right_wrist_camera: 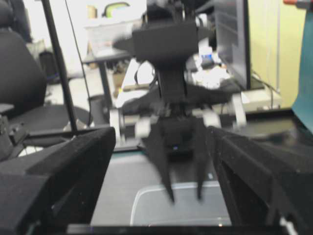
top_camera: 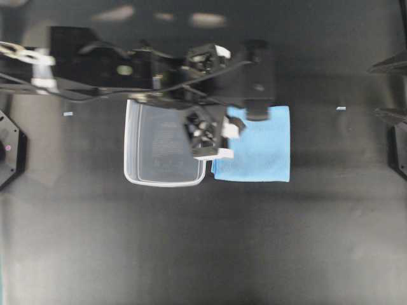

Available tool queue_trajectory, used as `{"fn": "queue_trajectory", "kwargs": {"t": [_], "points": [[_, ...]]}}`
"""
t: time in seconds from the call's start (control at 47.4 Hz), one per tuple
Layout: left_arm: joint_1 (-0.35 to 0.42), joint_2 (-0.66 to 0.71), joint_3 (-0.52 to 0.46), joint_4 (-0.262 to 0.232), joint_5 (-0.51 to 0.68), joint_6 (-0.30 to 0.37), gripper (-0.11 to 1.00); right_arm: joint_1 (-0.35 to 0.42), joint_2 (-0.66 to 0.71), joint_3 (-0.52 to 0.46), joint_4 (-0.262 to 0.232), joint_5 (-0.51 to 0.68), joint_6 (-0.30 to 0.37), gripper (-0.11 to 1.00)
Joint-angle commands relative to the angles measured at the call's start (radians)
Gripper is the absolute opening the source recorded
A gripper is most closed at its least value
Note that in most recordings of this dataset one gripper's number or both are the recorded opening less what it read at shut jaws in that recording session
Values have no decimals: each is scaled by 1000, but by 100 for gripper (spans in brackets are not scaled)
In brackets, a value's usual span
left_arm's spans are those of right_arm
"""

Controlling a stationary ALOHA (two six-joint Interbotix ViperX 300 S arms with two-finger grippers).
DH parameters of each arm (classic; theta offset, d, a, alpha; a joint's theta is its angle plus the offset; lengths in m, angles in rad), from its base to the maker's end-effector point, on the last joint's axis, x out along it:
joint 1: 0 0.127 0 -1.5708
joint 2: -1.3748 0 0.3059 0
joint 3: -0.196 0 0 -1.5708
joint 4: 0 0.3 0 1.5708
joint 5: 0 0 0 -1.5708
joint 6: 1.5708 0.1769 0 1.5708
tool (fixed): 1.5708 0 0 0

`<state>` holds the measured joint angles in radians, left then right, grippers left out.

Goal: Place the blue towel into the container with the left arm.
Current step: 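Move the left gripper over the container toward the blue towel, then lower the left gripper onto the blue towel and close on it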

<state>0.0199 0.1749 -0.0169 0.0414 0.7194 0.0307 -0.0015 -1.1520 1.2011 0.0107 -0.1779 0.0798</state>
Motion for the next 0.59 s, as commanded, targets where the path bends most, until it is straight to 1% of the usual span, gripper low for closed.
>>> {"fn": "queue_trajectory", "kwargs": {"t": [0.0,0.063,0.084,0.127,0.169,0.358,0.569], "points": [[-6,60,-63,5,26,2,56,2,-9,-5,3,-5,-2,73],[-6,112,-91,5,44,0,75,0,-21,-2,3,-5,-3,73],[-6,127,-98,5,49,0,79,0,-28,0,2,-5,-3,73],[-6,169,-115,5,51,3,87,0,-38,2,3,-5,-3,73],[-6,195,-126,5,49,5,90,-2,-48,3,3,-5,-3,73],[-5,316,-149,5,-2,15,90,-2,-87,3,3,-2,-3,73],[-6,388,-143,5,-55,18,90,-2,-109,3,3,23,-2,73]]}}
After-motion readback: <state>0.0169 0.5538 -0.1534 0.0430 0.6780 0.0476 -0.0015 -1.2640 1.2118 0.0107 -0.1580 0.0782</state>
